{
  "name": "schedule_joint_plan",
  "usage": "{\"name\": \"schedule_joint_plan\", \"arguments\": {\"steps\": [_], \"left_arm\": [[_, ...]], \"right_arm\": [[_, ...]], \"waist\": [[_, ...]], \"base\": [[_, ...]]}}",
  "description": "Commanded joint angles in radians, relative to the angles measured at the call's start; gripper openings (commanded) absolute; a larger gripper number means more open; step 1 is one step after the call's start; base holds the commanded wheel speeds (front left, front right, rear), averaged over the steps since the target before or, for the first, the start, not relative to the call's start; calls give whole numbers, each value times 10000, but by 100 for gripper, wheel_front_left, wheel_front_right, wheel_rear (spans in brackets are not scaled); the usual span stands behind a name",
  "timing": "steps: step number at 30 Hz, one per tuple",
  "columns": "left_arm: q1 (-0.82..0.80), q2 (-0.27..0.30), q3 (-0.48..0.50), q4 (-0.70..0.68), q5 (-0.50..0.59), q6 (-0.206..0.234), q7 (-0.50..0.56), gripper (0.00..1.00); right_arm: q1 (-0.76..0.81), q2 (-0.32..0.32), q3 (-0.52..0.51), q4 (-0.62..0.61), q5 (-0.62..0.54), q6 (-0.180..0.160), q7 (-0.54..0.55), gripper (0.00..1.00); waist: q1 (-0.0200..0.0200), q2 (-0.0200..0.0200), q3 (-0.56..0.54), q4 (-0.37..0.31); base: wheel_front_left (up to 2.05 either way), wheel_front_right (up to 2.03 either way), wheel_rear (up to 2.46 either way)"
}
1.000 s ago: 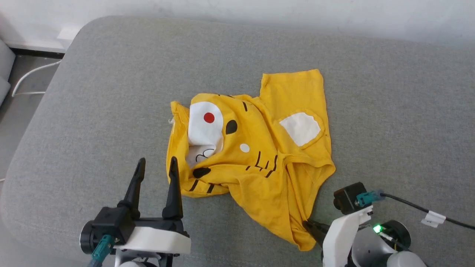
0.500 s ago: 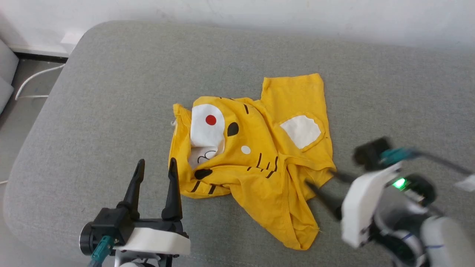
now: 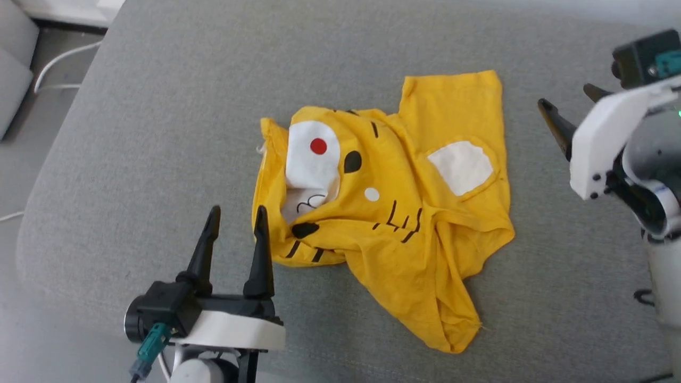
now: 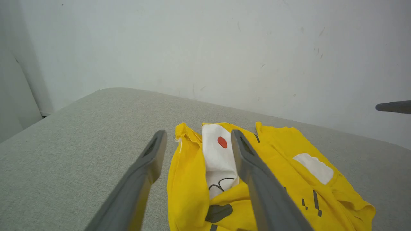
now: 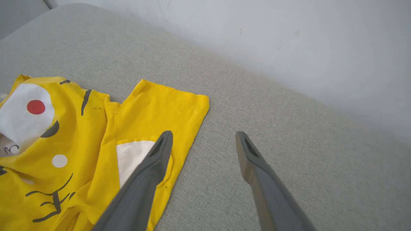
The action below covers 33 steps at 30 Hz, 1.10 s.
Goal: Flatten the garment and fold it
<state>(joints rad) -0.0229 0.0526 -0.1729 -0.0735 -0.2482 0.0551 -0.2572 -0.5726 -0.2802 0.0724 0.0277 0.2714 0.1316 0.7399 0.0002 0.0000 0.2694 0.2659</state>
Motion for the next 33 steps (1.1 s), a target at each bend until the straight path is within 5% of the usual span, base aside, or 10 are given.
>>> {"name": "schedule_joint_plan", "arguments": {"steps": [1,9,22,23,25,33], "left_arm": [[-189,-24,-57,-43,-54,58,-45,100],[-684,-24,-487,-130,-216,94,-45,100],[-1044,-24,-1130,-87,-454,211,-45,100],[-1059,-24,-1149,-79,-473,221,-45,100],[-1089,-24,-1172,-63,-498,236,-45,100],[-1063,-24,-1042,40,-423,237,-45,100]], "right_arm": [[-306,-48,110,287,-101,-9,61,100],[-1846,-163,603,2487,-505,-9,620,100],[-2681,-300,584,4229,-1245,-9,268,100],[-2700,-299,553,4341,-1322,-9,294,44],[-2764,-283,352,4506,-1563,-9,236,0],[-2954,63,-185,4822,-1973,-9,-334,0]], "waist": [[-2,0,564,411],[-2,0,1263,890],[-2,0,1951,1638],[-2,0,1977,1670],[-2,0,2018,1714],[-2,0,1805,1472]], "base": [[0,0,0],[0,0,0],[0,0,0],[0,0,0],[0,0,0],[0,0,0]]}}
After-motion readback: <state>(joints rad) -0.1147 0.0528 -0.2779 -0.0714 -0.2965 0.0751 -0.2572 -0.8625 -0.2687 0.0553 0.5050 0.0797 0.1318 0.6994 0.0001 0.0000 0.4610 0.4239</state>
